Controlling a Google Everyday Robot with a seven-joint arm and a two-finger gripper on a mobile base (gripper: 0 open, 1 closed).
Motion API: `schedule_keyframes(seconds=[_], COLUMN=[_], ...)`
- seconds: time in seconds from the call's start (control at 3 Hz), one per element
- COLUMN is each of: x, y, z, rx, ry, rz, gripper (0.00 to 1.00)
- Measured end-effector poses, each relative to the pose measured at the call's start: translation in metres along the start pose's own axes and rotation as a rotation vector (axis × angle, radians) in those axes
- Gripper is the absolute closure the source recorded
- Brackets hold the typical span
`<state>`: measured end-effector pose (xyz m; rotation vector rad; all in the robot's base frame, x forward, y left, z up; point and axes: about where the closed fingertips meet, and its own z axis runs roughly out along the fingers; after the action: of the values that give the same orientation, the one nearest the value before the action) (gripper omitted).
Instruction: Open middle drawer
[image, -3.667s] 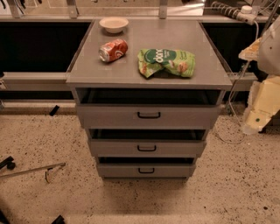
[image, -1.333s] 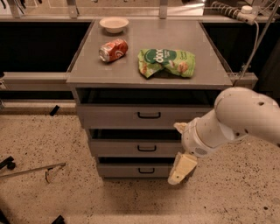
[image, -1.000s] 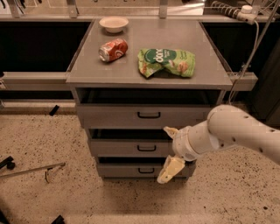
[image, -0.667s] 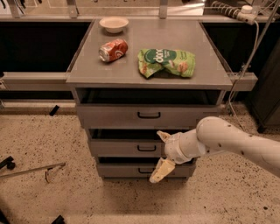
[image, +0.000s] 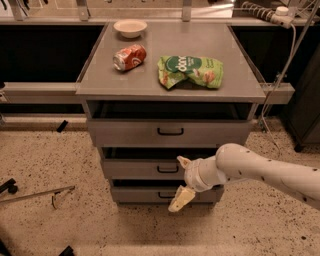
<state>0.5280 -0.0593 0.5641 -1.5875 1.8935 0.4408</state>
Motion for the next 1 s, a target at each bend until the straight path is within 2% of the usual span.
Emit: schedule_keyframes(seconds=[0.33,0.67,1.0], x=[0.022,0.047,0.072], y=[-0.015,-0.04,-0.066], z=[0.021,0.04,0.045], rx=[0.038,0.075,0.113], ry=[0.017,0.082,0.132], rz=[0.016,0.018,0.026], gripper=[0.0,0.0,0.0])
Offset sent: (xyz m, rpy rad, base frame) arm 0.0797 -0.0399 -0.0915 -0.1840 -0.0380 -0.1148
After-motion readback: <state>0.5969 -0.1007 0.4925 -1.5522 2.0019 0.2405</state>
